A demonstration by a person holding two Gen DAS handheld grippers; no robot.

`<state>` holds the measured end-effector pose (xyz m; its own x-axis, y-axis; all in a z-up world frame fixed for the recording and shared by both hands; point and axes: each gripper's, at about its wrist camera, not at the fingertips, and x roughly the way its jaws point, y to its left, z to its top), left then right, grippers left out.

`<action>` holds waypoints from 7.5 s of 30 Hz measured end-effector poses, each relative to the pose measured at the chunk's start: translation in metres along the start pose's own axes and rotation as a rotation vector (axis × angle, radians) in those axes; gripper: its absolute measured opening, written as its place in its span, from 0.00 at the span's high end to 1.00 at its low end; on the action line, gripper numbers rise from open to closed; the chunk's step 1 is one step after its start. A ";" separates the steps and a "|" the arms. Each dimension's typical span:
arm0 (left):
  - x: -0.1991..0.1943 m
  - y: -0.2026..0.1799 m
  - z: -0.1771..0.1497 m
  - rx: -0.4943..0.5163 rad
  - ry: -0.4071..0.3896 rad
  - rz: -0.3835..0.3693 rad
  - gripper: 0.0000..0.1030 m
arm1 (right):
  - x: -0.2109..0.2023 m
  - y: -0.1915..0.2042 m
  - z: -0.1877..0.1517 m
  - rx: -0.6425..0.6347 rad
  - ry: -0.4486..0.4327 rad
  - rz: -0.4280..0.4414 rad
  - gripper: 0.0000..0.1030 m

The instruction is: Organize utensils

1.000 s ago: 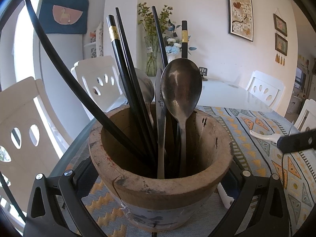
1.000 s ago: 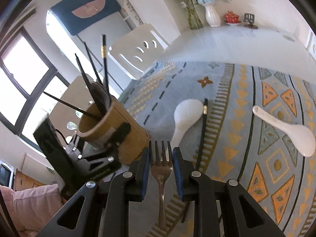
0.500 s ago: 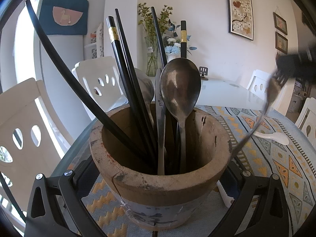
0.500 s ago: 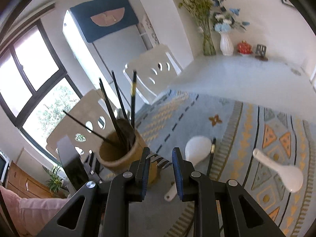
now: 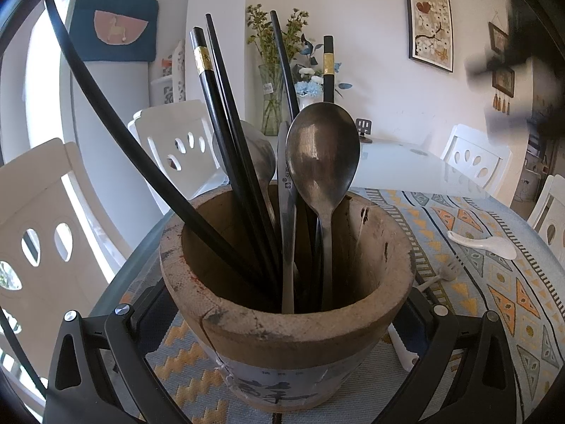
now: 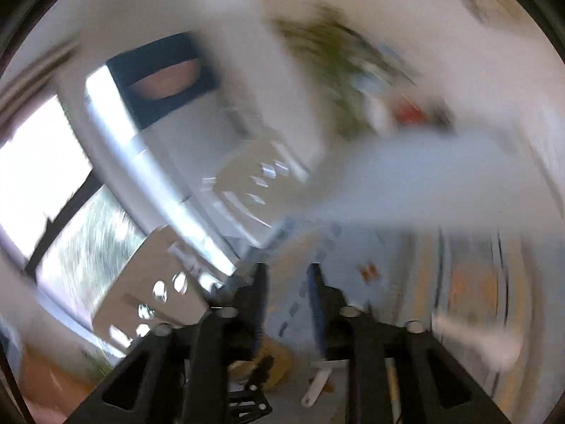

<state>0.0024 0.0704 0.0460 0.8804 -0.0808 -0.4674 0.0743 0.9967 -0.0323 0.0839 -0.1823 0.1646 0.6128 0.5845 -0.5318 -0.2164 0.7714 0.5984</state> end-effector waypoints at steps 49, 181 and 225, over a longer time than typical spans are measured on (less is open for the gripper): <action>0.006 0.004 -0.002 -0.007 0.043 -0.010 0.00 | 0.125 -0.080 -0.053 0.191 0.293 -0.032 0.96; -0.003 0.012 0.001 -0.005 -0.015 -0.024 0.00 | 0.155 -0.028 -0.048 -0.226 0.311 -0.111 0.43; -0.003 0.011 0.003 -0.004 -0.011 -0.020 0.00 | 0.158 -0.028 -0.022 -0.046 0.304 -0.037 0.45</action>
<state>0.0018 0.0815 0.0497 0.8839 -0.1011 -0.4566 0.0904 0.9949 -0.0453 0.1696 -0.1057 0.0509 0.3671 0.5990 -0.7117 -0.2363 0.8000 0.5515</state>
